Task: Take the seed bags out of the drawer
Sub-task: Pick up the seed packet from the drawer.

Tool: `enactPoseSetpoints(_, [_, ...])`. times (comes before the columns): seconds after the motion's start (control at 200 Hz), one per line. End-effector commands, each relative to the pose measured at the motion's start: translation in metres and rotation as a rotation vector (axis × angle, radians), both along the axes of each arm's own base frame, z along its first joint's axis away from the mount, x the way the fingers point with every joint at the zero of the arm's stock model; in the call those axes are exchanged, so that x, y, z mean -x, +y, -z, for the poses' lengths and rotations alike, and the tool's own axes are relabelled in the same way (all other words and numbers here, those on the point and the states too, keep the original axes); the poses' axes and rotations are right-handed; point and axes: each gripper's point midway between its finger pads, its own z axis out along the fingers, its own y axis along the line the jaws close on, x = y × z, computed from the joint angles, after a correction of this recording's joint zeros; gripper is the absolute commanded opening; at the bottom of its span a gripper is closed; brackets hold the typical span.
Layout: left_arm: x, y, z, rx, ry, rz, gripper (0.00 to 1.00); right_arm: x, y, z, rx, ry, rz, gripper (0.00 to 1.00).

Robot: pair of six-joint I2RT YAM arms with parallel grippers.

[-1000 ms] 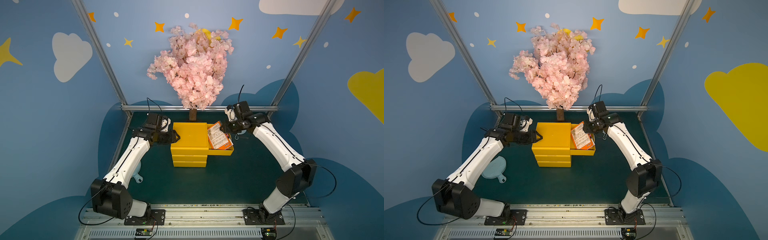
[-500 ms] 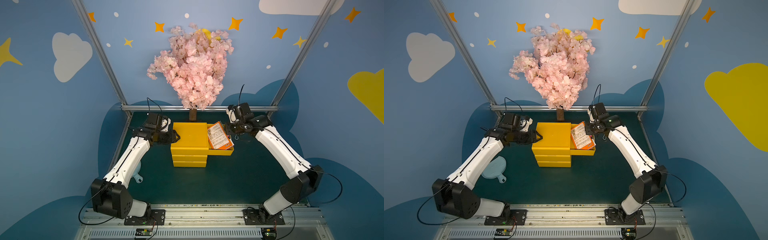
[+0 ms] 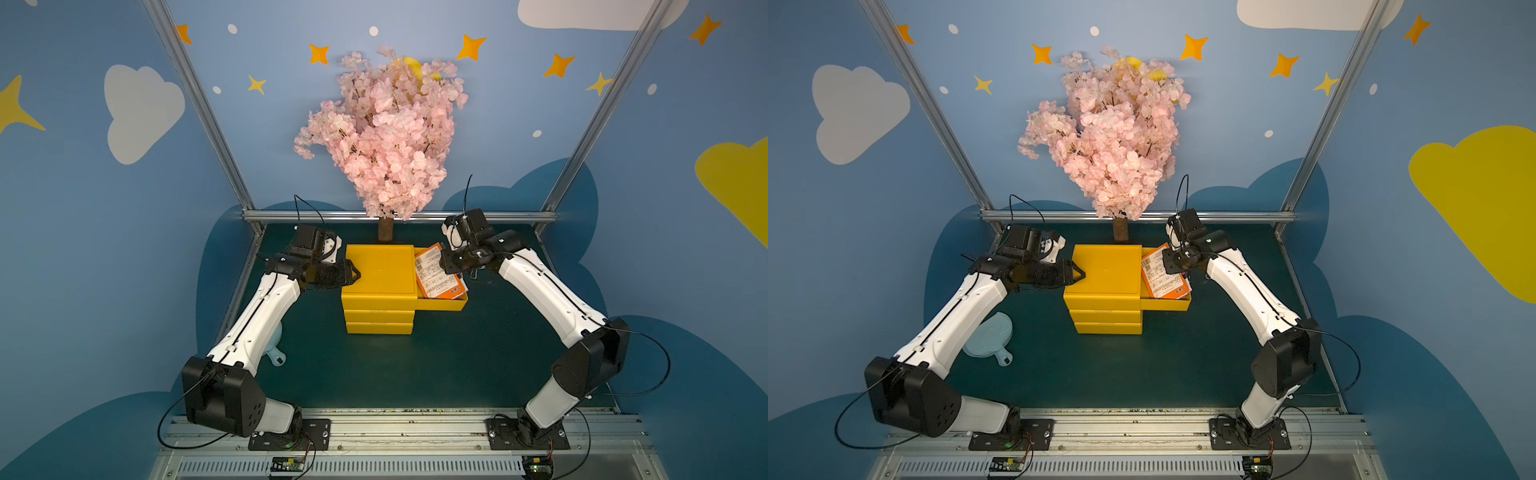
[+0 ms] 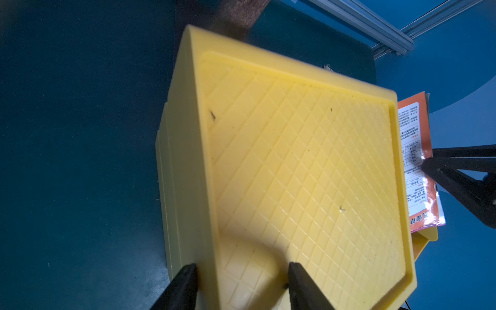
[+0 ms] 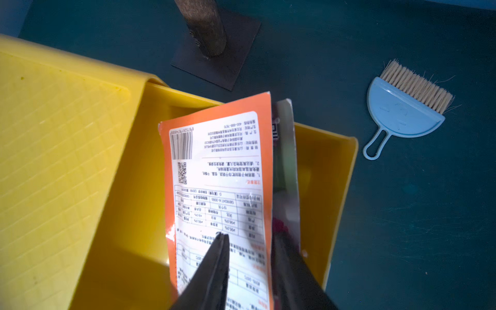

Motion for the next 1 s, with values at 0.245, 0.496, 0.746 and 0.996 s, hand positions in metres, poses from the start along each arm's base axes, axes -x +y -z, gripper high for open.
enactPoseSetpoints(0.245, [0.007,0.002,0.042,-0.057,0.128,0.017,0.55,0.001,0.002,0.009,0.042,0.019,-0.014,0.29])
enactPoseSetpoints(0.496, [0.007,0.001,0.04,-0.054,0.125,0.018,0.55,0.009,0.016,0.021,-0.048,0.11,0.004,0.0])
enactPoseSetpoints(0.746, [0.009,0.002,0.039,-0.058,0.124,0.018,0.55,0.008,0.013,-0.006,-0.098,0.063,0.023,0.0])
enactPoseSetpoints(0.996, [0.009,0.001,0.037,-0.051,0.121,0.023,0.55,0.003,-0.011,-0.054,-0.148,-0.067,0.076,0.0])
